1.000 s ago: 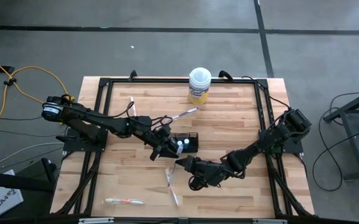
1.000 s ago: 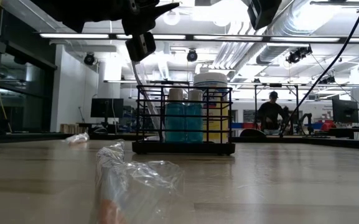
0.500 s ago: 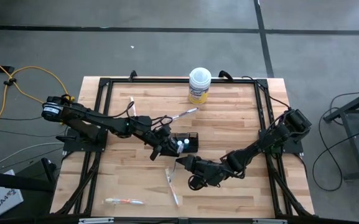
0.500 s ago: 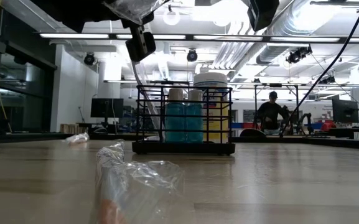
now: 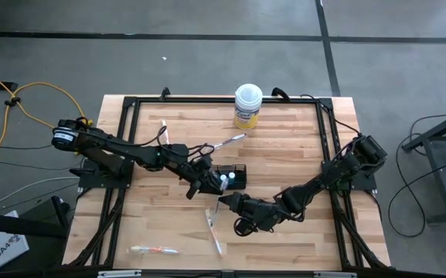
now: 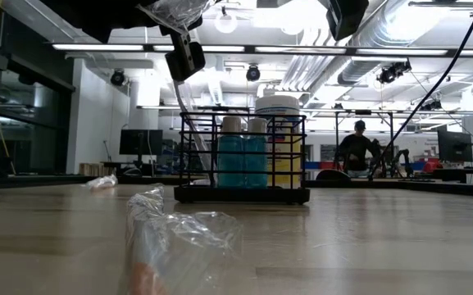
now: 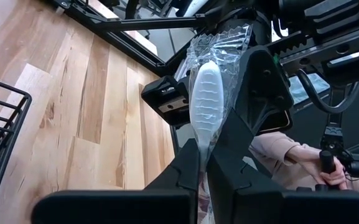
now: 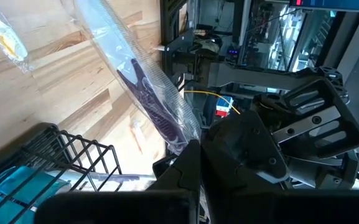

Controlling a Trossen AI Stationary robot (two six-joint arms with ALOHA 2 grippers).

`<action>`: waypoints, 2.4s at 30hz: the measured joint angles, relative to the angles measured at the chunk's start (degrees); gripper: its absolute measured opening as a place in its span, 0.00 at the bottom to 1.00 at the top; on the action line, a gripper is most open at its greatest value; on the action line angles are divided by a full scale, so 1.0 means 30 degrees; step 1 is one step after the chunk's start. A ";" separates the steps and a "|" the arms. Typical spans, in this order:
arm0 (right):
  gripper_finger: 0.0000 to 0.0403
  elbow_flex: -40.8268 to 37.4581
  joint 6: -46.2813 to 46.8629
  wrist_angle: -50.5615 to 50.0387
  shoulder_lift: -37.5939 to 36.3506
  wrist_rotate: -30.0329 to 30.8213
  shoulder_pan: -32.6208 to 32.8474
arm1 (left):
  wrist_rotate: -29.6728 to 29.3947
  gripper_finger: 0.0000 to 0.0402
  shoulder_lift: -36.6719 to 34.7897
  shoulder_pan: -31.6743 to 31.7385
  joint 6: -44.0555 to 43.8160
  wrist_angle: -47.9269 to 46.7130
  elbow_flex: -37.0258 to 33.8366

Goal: Pick & Place toothbrushing station
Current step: Put the bottom purple toothbrush into the wire organizer

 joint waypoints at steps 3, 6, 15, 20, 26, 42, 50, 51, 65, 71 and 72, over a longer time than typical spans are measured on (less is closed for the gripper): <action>0.00 0.0000 -0.0001 0.0007 0.0000 -0.0211 0.0000 | 0.0001 0.01 0.0000 -0.0007 -0.0001 -0.0007 0.0000; 0.00 0.0000 0.0000 0.0000 0.0000 -0.0358 0.0000 | 0.0018 0.01 0.0000 -0.0007 0.0001 -0.0007 0.0000; 0.00 0.0000 0.0169 -0.0304 0.0000 -0.0943 0.0000 | 0.0234 0.01 0.0007 -0.0015 -0.0305 0.0059 -0.0007; 0.00 0.0007 0.0219 -0.0406 0.0000 -0.1129 -0.0005 | 0.0350 0.01 0.0007 -0.0015 -0.0313 0.0321 -0.0007; 0.00 0.0007 0.0641 -0.0430 -0.0015 -0.1424 -0.0007 | 0.0365 0.01 0.0007 -0.0015 -0.0371 0.0357 -0.0007; 0.01 0.0013 0.0683 -0.0476 -0.0015 -0.1790 0.0000 | 0.0467 0.01 0.0007 -0.0007 -0.0364 0.0437 -0.0015; 0.01 0.0008 0.0707 -0.0452 -0.0015 -0.1744 0.0015 | 0.0482 0.01 0.0007 0.0000 -0.0364 0.0445 -0.0015; 0.01 0.0007 0.0707 -0.0452 -0.0015 -0.1745 0.0015 | 0.0489 0.01 0.0007 0.0000 -0.0364 0.0448 -0.0015; 0.03 0.0007 0.1609 -0.0437 -0.0015 -0.1730 0.0015 | 0.0503 0.01 0.0007 0.0000 -0.0356 0.0444 -0.0015; 0.15 0.0007 0.1652 -0.0474 0.0000 -0.1759 0.0022 | 0.0496 0.01 0.0000 0.0015 -0.0356 0.0474 -0.0015; 0.17 0.0007 0.1596 -0.0474 0.0000 -0.1759 0.0022 | 0.0496 0.01 0.0000 0.0015 -0.0356 0.0474 -0.0015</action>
